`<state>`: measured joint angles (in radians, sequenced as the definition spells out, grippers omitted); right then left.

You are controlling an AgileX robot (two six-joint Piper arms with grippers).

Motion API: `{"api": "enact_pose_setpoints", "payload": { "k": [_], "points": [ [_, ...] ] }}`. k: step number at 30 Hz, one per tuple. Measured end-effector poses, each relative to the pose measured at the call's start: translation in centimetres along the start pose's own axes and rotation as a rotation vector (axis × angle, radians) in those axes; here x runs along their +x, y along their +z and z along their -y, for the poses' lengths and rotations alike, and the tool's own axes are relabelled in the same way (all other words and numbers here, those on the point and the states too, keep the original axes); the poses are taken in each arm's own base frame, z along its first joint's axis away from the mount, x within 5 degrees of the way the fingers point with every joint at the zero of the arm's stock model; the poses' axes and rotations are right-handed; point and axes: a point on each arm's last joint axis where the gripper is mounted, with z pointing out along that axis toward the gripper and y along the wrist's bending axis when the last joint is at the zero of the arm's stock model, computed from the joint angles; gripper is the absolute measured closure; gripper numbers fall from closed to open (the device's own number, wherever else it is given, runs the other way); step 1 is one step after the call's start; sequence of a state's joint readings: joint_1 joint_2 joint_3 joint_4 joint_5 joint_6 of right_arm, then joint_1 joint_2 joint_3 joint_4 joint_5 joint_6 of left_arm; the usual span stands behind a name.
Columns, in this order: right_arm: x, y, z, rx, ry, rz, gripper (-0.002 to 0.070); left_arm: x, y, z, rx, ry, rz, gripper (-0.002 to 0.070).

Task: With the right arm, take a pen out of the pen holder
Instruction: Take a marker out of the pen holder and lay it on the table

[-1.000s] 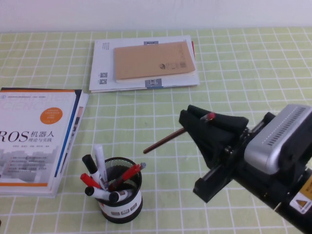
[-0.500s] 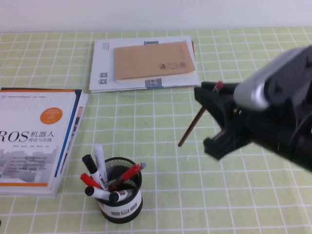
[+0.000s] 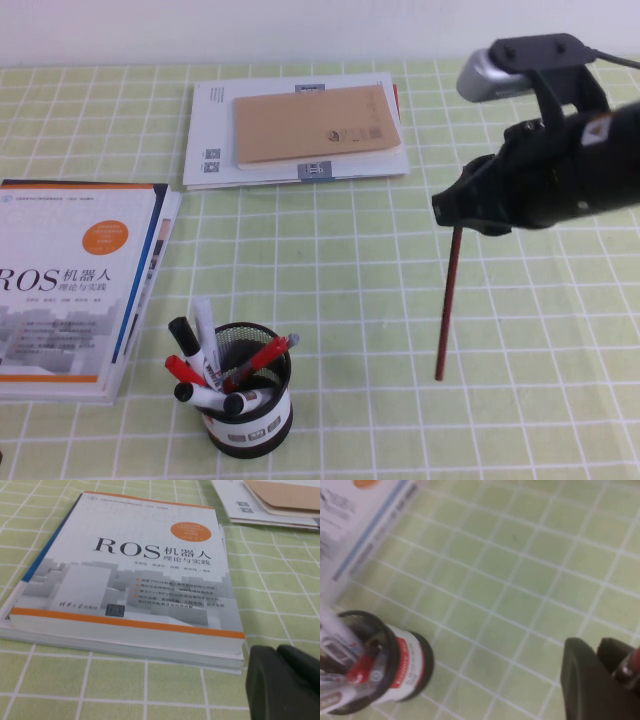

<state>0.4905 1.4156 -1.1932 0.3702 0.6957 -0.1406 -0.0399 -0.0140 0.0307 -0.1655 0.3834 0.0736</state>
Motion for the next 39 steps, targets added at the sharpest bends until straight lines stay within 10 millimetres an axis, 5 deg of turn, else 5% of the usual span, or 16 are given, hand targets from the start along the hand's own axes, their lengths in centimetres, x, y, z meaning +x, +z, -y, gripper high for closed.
{"api": "enact_pose_setpoints", "payload": {
  "k": [6,16,26,39],
  "points": [
    [-2.8,2.2,1.2,0.083,0.066,-0.195,0.067,0.0,0.0,0.0,0.0,0.0,0.0,0.0683],
    [-6.1,8.7,3.4,0.158,0.126,-0.354,0.067,0.0,0.0,0.0,0.0,0.0,0.0,0.0683],
    [-5.3,14.1,6.9,0.142,0.246,-0.466,0.067,0.0,0.0,0.0,0.0,0.0,0.0,0.0683],
    [-5.1,16.1,8.3,0.126,0.297,-0.438,0.067,0.0,0.0,0.0,0.0,0.0,0.0,0.0683]
  ]
}}
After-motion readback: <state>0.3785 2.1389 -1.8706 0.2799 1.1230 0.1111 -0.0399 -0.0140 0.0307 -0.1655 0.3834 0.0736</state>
